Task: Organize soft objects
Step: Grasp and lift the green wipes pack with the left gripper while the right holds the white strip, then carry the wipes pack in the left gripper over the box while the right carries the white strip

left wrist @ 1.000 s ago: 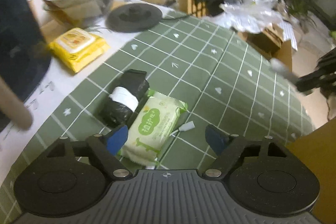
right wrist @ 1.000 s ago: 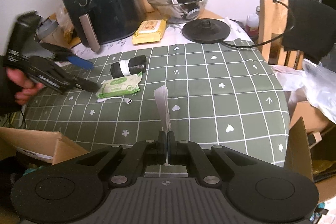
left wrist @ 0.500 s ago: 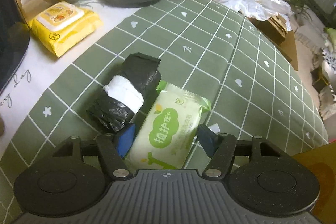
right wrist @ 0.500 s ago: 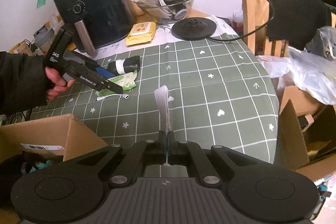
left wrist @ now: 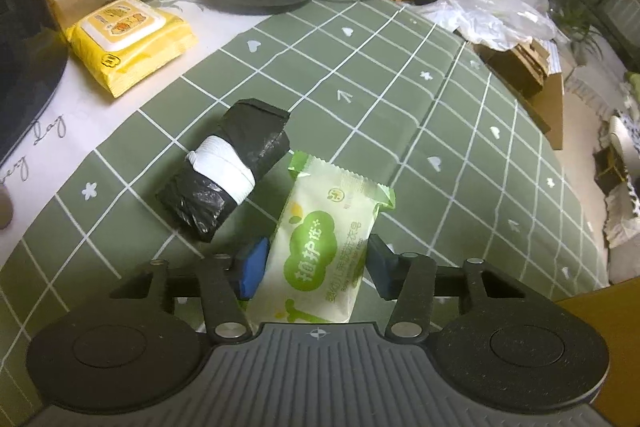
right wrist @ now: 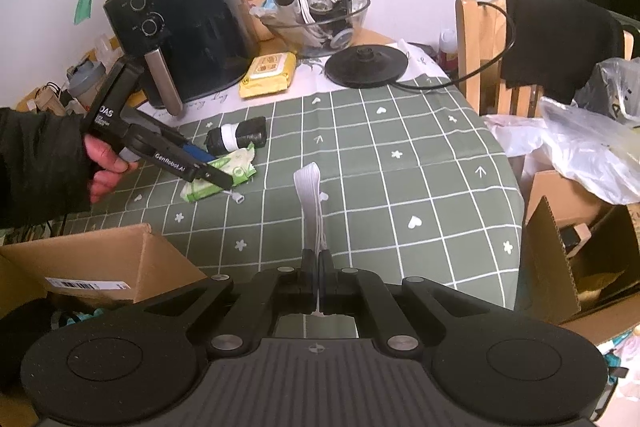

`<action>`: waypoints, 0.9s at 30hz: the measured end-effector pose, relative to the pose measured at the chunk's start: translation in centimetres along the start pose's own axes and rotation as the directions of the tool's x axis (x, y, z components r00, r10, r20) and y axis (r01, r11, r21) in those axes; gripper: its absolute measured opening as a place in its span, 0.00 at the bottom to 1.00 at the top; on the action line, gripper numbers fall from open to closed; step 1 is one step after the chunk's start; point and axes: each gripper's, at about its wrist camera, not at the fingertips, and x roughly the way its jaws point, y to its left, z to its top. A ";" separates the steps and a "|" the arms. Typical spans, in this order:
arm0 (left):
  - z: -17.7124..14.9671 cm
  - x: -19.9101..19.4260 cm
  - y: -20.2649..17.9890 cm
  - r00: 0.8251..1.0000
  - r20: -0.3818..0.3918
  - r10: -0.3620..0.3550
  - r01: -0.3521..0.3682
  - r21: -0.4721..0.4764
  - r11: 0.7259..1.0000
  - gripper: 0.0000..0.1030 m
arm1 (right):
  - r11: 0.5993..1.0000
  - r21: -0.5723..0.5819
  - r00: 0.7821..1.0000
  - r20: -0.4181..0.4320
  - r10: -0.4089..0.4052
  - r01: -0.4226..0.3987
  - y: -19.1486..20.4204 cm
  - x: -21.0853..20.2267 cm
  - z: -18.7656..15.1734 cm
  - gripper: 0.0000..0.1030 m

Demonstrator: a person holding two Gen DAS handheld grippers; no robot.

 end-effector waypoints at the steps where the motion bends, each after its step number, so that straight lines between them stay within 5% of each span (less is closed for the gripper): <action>1: -0.1 -0.4 -0.2 1.000 0.005 0.008 -0.008 -0.002 1.000 0.49 | 1.000 -0.001 1.000 0.004 0.003 -0.003 0.0 -0.1 0.1 0.03; 13: -0.3 -7.0 -2.2 0.990 0.087 0.109 -0.103 -0.072 0.992 0.48 | 0.998 -0.045 0.998 0.046 0.050 -0.048 1.0 -1.8 1.7 0.03; 27: -2.5 -15.9 -6.1 0.957 0.155 0.246 -0.206 -0.235 0.950 0.48 | 0.984 -0.127 0.988 0.067 0.136 -0.127 3.4 -3.8 3.3 0.03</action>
